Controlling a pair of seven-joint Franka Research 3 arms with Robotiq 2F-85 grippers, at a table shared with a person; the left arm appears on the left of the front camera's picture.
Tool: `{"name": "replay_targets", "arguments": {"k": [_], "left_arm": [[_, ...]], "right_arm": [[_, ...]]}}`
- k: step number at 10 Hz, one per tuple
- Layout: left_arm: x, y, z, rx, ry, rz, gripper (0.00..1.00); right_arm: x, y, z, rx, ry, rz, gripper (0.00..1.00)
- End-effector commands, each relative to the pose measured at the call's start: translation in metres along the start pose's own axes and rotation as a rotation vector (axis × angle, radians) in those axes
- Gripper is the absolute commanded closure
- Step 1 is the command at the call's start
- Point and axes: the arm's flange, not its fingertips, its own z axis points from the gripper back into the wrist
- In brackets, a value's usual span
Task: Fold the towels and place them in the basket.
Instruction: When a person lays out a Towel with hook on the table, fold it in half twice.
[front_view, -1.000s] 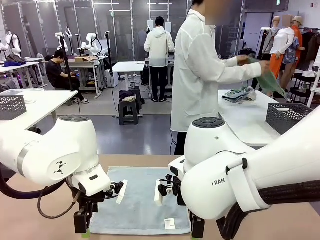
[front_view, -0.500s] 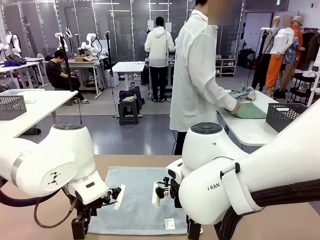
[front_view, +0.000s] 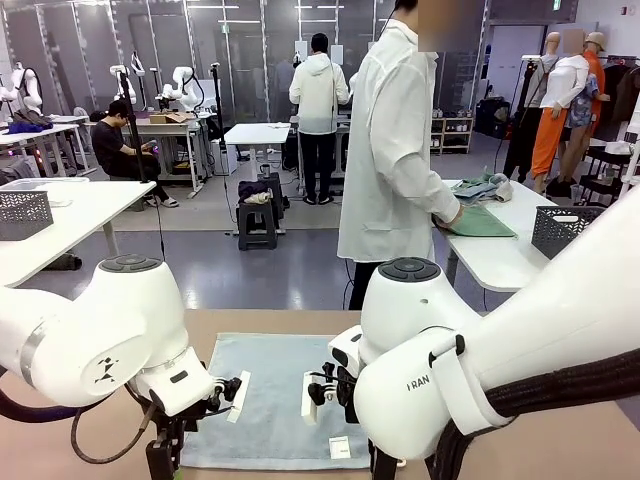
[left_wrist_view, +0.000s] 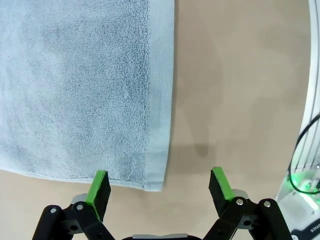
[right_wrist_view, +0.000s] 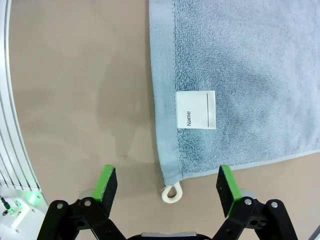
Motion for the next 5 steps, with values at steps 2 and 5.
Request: {"name": "replay_targets", "arguments": {"k": [2, 5], "left_arm": [[-0.0029, 0.0001, -0.0054, 0.000, -0.034, -0.029, 0.00], [-0.0022, 0.0047, -0.0080, -0.011, -0.033, -0.038, 0.00]], "right_arm": [[0.0005, -0.0054, -0.0102, 0.005, 0.014, 0.005, 0.00], [0.0016, -0.0089, -0.0153, 0.010, 0.021, 0.000, 0.00]]}}
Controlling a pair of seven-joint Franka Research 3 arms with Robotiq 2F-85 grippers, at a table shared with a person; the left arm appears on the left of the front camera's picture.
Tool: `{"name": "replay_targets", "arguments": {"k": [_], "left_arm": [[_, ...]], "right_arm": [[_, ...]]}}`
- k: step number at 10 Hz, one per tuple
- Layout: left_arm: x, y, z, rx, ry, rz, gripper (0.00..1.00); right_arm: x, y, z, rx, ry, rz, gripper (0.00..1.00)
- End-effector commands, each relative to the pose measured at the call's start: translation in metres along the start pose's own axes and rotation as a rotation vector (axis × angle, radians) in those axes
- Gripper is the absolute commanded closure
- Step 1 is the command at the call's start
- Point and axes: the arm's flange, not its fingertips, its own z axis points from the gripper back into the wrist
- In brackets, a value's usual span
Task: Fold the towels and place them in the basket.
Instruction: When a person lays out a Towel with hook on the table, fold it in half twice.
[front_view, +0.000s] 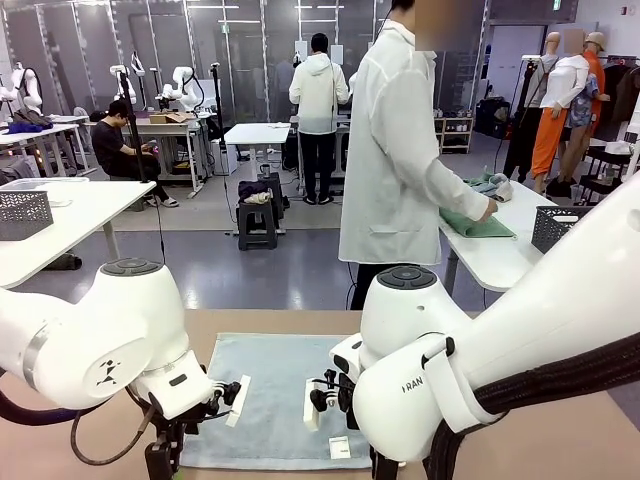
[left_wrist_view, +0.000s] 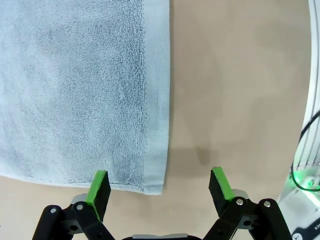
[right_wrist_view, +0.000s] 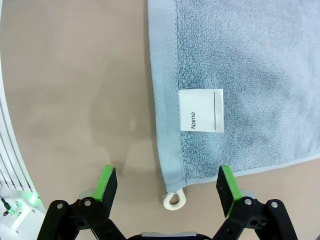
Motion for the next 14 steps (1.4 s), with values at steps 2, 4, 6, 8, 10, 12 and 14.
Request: {"name": "replay_targets", "arguments": {"k": [2, 4, 6, 8, 10, 12, 14], "left_arm": [[-0.001, 0.006, -0.003, -0.013, -0.028, -0.012, 0.00], [0.000, 0.008, -0.004, -0.010, -0.028, -0.011, 0.17], [0.001, 0.010, -0.004, -0.002, -0.027, -0.009, 0.17], [0.000, 0.012, -0.005, -0.001, -0.028, 0.001, 0.17], [0.000, 0.014, -0.006, -0.004, -0.026, 0.007, 0.17], [-0.002, 0.015, -0.008, 0.002, -0.017, 0.005, 0.36], [-0.002, 0.016, -0.008, -0.003, -0.021, 0.012, 0.36]], "right_arm": [[0.003, -0.010, -0.004, -0.007, 0.008, 0.007, 0.00], [0.002, -0.011, -0.004, -0.011, -0.002, 0.003, 0.20], [0.002, -0.013, -0.005, -0.008, 0.001, -0.005, 0.20], [0.002, -0.014, -0.007, -0.010, 0.001, -0.008, 0.20], [0.001, -0.015, -0.009, -0.005, 0.002, -0.011, 0.20], [0.001, -0.016, -0.011, -0.007, -0.002, -0.011, 0.39], [0.002, -0.017, -0.010, -0.014, -0.001, -0.023, 0.39]]}}
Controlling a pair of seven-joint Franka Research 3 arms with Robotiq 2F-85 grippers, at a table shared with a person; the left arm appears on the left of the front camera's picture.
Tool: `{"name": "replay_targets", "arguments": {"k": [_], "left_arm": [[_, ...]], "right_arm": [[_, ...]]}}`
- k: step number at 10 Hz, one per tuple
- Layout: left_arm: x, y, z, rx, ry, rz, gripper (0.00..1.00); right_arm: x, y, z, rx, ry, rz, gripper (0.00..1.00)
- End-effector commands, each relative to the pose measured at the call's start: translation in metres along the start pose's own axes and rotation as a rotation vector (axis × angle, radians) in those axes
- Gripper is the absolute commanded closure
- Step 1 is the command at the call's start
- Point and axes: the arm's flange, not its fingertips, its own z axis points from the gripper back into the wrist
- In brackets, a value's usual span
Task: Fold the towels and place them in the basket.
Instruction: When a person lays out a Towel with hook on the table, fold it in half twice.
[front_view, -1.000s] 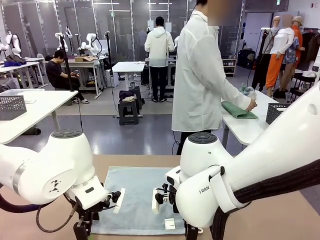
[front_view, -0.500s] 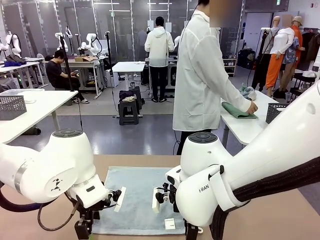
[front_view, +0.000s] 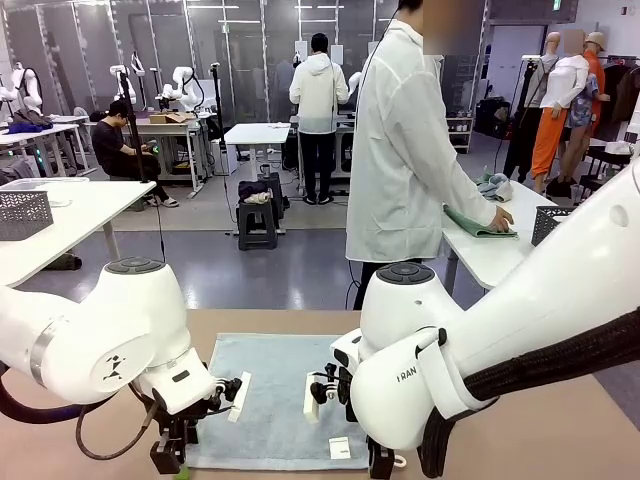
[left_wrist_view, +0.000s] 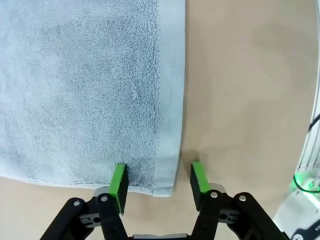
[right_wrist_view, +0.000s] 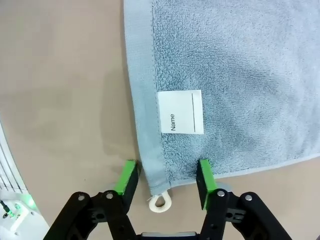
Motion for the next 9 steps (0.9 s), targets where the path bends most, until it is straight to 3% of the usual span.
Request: {"name": "replay_targets", "arguments": {"k": [1, 2, 3, 4, 5, 6, 7, 8, 9], "left_arm": [[-0.0004, 0.0058, -0.0040, 0.013, -0.007, 0.005, 0.36], [-0.0010, 0.0070, -0.0039, 0.030, 0.005, 0.012, 0.54], [-0.0005, 0.0079, -0.0034, 0.036, 0.014, 0.015, 0.55], [-0.0002, 0.0085, -0.0033, 0.037, 0.020, 0.015, 0.74], [-0.0002, 0.0087, -0.0032, 0.038, 0.023, 0.017, 0.75], [-0.0003, 0.0089, -0.0026, 0.039, 0.023, 0.017, 0.93], [-0.0001, 0.0102, -0.0030, 0.038, 0.025, 0.016, 0.95], [0.0008, 0.0110, -0.0029, 0.035, 0.030, 0.014, 1.00], [0.0014, 0.0106, -0.0025, 0.032, 0.034, 0.009, 1.00]], "right_arm": [[0.0019, -0.0032, -0.0092, -0.015, 0.005, -0.004, 0.39], [0.0018, -0.0039, -0.0099, -0.013, 0.005, -0.002, 0.39], [0.0026, -0.0041, -0.0104, -0.013, 0.007, -0.002, 0.59], [0.0031, -0.0042, -0.0105, -0.010, 0.008, -0.002, 0.59], [0.0032, -0.0045, -0.0112, -0.008, 0.009, -0.004, 0.79], [0.0035, -0.0045, -0.0118, -0.008, 0.010, -0.004, 0.64], [0.0033, -0.0056, -0.0119, -0.007, 0.013, -0.003, 0.99], [0.0036, -0.0055, -0.0116, -0.006, 0.014, -0.003, 0.86], [0.0037, -0.0050, -0.0109, -0.003, 0.019, -0.003, 1.00]]}}
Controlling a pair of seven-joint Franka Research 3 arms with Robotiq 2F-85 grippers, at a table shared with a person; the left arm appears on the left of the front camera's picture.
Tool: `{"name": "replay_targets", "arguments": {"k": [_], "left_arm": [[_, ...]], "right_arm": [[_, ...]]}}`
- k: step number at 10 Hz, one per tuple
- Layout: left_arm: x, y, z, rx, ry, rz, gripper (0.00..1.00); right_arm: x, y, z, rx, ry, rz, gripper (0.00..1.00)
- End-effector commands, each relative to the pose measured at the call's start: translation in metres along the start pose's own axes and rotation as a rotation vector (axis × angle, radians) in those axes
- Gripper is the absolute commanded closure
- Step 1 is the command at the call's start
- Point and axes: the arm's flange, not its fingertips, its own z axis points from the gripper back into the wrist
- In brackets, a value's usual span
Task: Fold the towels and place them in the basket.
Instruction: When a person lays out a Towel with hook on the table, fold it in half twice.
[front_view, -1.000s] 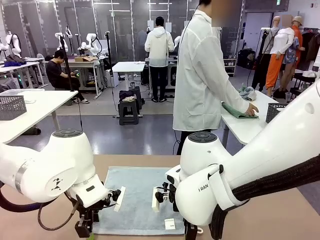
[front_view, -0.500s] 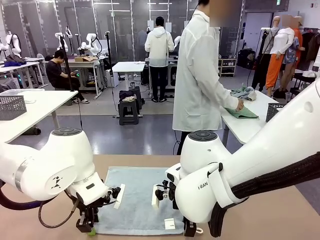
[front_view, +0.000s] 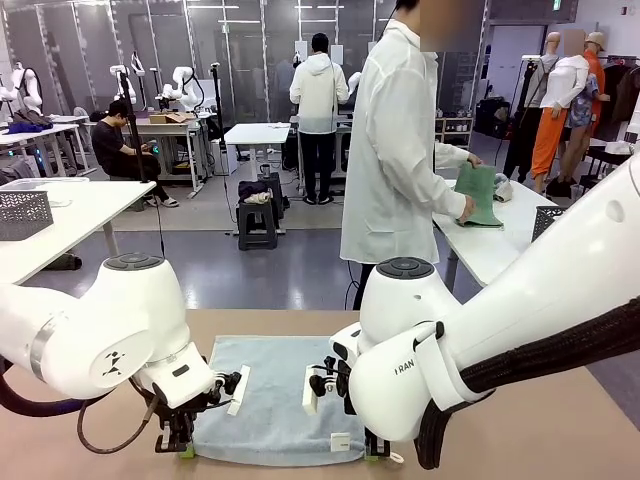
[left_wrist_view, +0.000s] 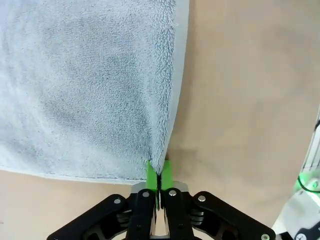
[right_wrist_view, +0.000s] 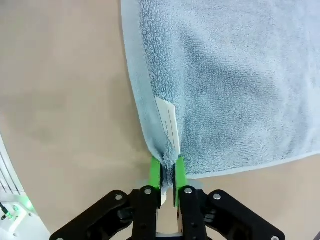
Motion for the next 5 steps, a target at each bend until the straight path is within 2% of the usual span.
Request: {"name": "replay_targets", "arguments": {"k": [1, 5], "left_arm": [[0.005, 0.004, -0.006, 0.007, 0.032, -0.002, 1.00], [0.006, 0.004, 0.002, 0.019, 0.040, -0.016, 1.00]], "right_arm": [[0.002, 0.003, -0.012, 0.015, 0.031, 0.006, 1.00], [0.005, 0.003, 0.002, 0.003, 0.049, 0.027, 1.00]]}}
